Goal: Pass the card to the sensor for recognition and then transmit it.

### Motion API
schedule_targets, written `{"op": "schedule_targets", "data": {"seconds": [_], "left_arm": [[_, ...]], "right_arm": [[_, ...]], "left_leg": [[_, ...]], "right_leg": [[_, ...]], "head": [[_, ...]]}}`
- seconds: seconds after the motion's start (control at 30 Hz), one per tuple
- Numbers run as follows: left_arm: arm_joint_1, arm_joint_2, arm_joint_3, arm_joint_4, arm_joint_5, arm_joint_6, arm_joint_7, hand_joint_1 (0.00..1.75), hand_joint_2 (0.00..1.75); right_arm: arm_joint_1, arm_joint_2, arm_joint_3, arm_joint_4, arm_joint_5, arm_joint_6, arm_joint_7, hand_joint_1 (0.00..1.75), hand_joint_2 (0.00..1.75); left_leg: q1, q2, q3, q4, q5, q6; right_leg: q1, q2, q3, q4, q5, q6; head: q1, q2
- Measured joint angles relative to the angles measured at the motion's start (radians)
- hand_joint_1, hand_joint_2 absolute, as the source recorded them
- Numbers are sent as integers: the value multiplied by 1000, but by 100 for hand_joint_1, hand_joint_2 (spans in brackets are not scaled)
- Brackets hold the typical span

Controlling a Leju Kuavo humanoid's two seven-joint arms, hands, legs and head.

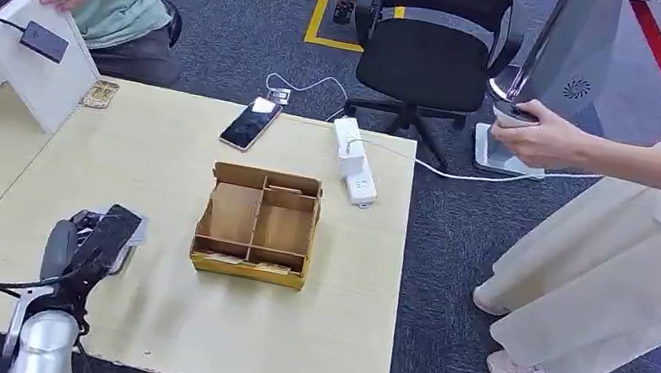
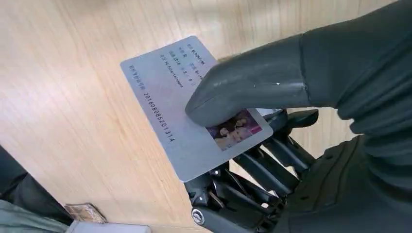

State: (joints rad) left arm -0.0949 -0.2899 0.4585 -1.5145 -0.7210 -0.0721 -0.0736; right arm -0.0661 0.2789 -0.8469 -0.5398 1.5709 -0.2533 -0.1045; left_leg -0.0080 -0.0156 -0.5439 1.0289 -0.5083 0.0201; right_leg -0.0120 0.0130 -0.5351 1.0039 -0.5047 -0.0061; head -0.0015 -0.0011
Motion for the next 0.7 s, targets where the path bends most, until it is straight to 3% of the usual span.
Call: {"op": "schedule_targets", "data": {"seconds": [0.5,0.7], "left_arm": [[-20,-1,9,0,11,13,0,175,175],[-38,-1,9,1,-58,33,49,175,175]], "right_arm": [[0,0,0,0,0,0,0,0,0],[-2,0,0,0,0,0,-4,0,0]], "left_leg": [[0,0,0,0,0,0],[0,0,0,0,0,0]], "right_leg": [[0,0,0,0,0,0],[0,0,0,0,0,0]], "head": [[0,0],[0,0]]}}
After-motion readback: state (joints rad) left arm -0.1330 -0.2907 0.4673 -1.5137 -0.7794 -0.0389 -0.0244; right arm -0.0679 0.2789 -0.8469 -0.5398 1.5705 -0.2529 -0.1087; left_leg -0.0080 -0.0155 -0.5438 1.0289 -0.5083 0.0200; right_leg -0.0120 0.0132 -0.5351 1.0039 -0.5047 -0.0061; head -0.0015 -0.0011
